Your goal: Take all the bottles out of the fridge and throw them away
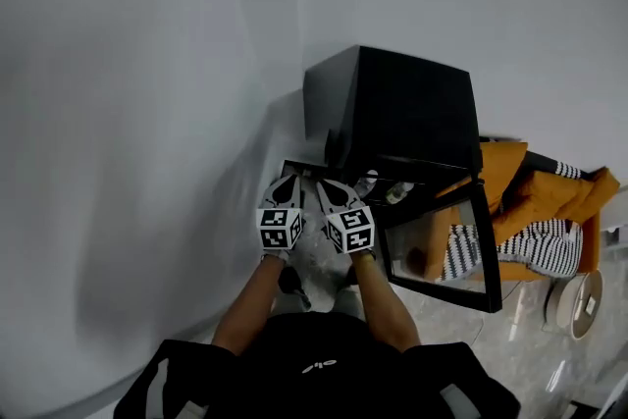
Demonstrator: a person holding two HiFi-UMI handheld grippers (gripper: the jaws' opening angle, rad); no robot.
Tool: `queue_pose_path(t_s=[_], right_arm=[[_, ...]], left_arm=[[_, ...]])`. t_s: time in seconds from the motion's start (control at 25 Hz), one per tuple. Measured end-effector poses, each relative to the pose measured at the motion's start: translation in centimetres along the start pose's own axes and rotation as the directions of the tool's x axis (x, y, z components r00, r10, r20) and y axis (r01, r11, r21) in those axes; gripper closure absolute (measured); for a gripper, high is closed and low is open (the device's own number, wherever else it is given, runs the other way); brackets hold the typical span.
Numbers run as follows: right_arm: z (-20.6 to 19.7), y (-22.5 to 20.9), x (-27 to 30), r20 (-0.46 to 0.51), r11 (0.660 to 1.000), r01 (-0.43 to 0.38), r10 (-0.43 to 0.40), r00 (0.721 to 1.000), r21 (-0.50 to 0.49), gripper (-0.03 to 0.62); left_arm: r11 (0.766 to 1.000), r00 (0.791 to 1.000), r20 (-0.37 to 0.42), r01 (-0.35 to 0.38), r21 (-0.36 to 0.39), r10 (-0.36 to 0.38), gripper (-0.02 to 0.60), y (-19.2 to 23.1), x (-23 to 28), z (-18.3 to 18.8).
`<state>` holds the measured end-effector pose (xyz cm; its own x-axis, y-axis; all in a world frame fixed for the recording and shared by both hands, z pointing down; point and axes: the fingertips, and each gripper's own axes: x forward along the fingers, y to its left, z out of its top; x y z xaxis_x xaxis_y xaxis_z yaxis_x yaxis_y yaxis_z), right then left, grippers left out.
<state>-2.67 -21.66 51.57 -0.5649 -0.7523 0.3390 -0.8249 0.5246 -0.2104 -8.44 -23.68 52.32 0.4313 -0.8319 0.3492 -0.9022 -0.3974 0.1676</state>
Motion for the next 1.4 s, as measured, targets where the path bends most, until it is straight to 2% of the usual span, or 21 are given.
queue_pose_path(t_s=[0.12,0.28,0.48,0.72,1.12,1.4], right_arm=[[2.6,0.0,-1.5,0.035,0.999,0.004,-0.003,0.999,-0.033,0.585],[4.7,-0.8,-2.8,0.068,0.999,0.01,-0.007,0.998,-0.042,0.585],[5.4,-2.3,-4.4,0.087,0.999,0.035,-0.033,0.996,-0.031,0.585],[5.7,-6.2,-7.3,0.11,0.994,0.111,-0.111,0.988,0.007,0.585],[5.1,-13.7,-14.5,0.149,0.95,0.298,-0.309,0.939,0.095,0.586],[4.0,-16.1,-17.3,0.153,0.923,0.362,-0.38,0.912,0.132,0.585]], left_arm=[[1.0,0.999,0.052,0.006,-0.006,-0.005,0.574,-1.2,-1.0,2.6],[1.0,0.997,0.072,0.011,-0.012,-0.01,0.574,-2.4,-1.0,4.0],[0.999,0.996,0.083,0.043,0.0,-0.043,0.574,-4.3,-0.4,4.9],[0.993,0.99,0.081,0.108,0.036,-0.111,0.575,-8.3,1.6,6.1],[0.961,0.964,0.057,0.254,0.11,-0.261,0.575,-16.0,4.4,6.8],[0.932,0.94,0.029,0.334,0.141,-0.341,0.575,-20.4,5.7,6.1]])
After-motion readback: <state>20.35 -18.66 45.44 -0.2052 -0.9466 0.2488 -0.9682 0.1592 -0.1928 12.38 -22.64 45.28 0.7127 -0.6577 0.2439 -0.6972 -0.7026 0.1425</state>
